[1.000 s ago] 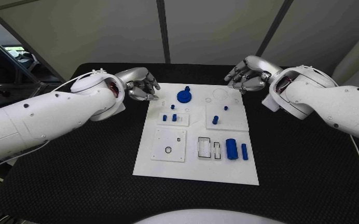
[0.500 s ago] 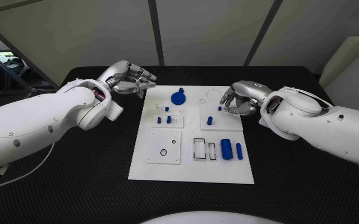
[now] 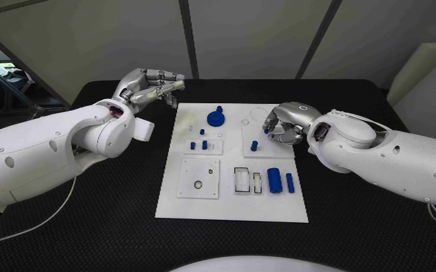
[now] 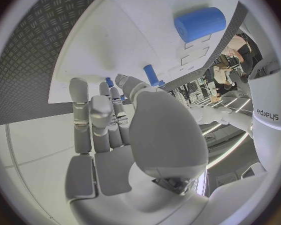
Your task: Assemble the parts on the task board
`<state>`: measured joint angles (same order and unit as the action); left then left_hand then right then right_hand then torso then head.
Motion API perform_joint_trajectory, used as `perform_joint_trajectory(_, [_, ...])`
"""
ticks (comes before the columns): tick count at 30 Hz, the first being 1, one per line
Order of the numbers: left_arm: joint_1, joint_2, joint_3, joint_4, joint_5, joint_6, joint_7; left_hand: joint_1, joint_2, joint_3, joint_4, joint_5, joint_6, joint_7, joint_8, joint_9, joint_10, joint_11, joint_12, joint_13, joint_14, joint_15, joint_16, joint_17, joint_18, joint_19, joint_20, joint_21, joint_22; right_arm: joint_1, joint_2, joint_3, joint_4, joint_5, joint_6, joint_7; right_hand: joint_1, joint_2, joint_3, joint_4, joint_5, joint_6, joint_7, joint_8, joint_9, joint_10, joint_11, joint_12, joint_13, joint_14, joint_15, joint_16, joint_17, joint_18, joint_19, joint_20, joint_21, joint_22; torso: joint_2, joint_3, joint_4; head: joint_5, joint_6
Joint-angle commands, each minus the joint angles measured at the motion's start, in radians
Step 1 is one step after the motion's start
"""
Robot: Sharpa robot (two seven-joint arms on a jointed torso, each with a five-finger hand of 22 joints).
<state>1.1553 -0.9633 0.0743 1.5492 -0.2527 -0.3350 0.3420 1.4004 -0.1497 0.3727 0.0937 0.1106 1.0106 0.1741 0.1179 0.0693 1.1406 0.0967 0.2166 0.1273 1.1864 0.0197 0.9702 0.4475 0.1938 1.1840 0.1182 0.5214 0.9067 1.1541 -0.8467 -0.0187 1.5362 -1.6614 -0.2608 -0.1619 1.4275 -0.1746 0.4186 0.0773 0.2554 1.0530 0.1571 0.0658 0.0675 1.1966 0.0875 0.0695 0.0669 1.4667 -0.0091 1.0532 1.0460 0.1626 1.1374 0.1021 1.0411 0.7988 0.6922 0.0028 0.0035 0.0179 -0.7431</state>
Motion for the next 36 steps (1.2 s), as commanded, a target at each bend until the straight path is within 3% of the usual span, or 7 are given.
perform_joint_trajectory(1, [0.0, 0.0, 0.0, 0.002, 0.062, -0.004, 0.037, 0.0, 0.008, -0.004, -0.001, 0.002, 0.007, -0.002, 0.004, -0.001, 0.004, 0.0, 0.004, 0.001, 0.0, -0.003, -0.003, -0.002, -0.011, -0.005, -0.001, -0.006, -0.002, 0.001, 0.004, 0.0, -0.004, -0.041, -0.008, -0.023, -0.014, 0.0, 0.009, -0.002, -0.004, -0.005, 0.004, 0.0, 0.001, -0.006, 0.002, 0.002, -0.001, 0.055, 0.009, 0.022, 0.016, -0.017, 0.013, 0.001, 0.014, 0.018, 0.0, 0.0003, -0.0008, 0.0, -0.002])
perform_joint_trajectory(12, [0.0, 0.003, -0.001, -0.005, 0.064, -0.005, 0.027, 0.0, 0.01, -0.005, -0.001, 0.002, 0.005, 0.001, 0.004, -0.001, 0.001, 0.001, 0.005, 0.001, -0.001, -0.002, -0.006, -0.004, -0.011, -0.005, -0.001, -0.009, -0.004, 0.0, 0.022, 0.0, -0.018, -0.047, -0.008, -0.029, -0.016, 0.007, 0.029, -0.011, -0.003, -0.001, 0.006, 0.002, 0.002, 0.0, 0.003, 0.008, 0.0, 0.058, 0.01, 0.096, 0.074, -0.027, 0.043, 0.003, 0.067, 0.086, 0.001, 0.0, 0.0, 0.0, -0.005])
perform_joint_trajectory(27, [-0.001, 0.005, -0.001, -0.009, 0.064, 0.005, 0.012, -0.001, 0.011, -0.007, 0.0, 0.001, 0.004, 0.002, 0.003, -0.002, -0.002, 0.003, 0.006, 0.001, -0.001, -0.001, -0.008, -0.005, -0.011, -0.005, -0.001, -0.012, -0.006, 0.0, 0.054, 0.0, -0.048, -0.048, 0.03, -0.037, -0.018, 0.017, 0.061, -0.034, -0.006, 0.011, 0.006, 0.004, 0.003, 0.009, 0.002, 0.015, 0.001, 0.059, 0.011, 0.179, 0.134, -0.039, 0.075, 0.004, 0.133, 0.166, 0.001, -0.0011, 0.0001, 0.0, -0.009])
perform_joint_trajectory(36, [-0.001, 0.003, -0.001, -0.009, 0.064, 0.006, 0.001, -0.001, 0.012, -0.008, 0.001, 0.002, 0.003, 0.003, 0.003, -0.002, -0.004, 0.004, 0.007, 0.001, -0.001, 0.0, -0.01, -0.006, -0.012, -0.004, 0.0, -0.014, -0.008, 0.0, 0.06, 0.0, -0.049, -0.057, 0.059, -0.052, -0.006, 0.035, 0.076, -0.062, -0.001, 0.054, -0.009, 0.023, 0.011, 0.052, -0.014, 0.037, 0.01, 0.055, 0.0, 0.205, 0.145, -0.05, 0.107, -0.003, 0.188, 0.237, -0.001, -0.0005, 0.0006, 0.001, -0.013])
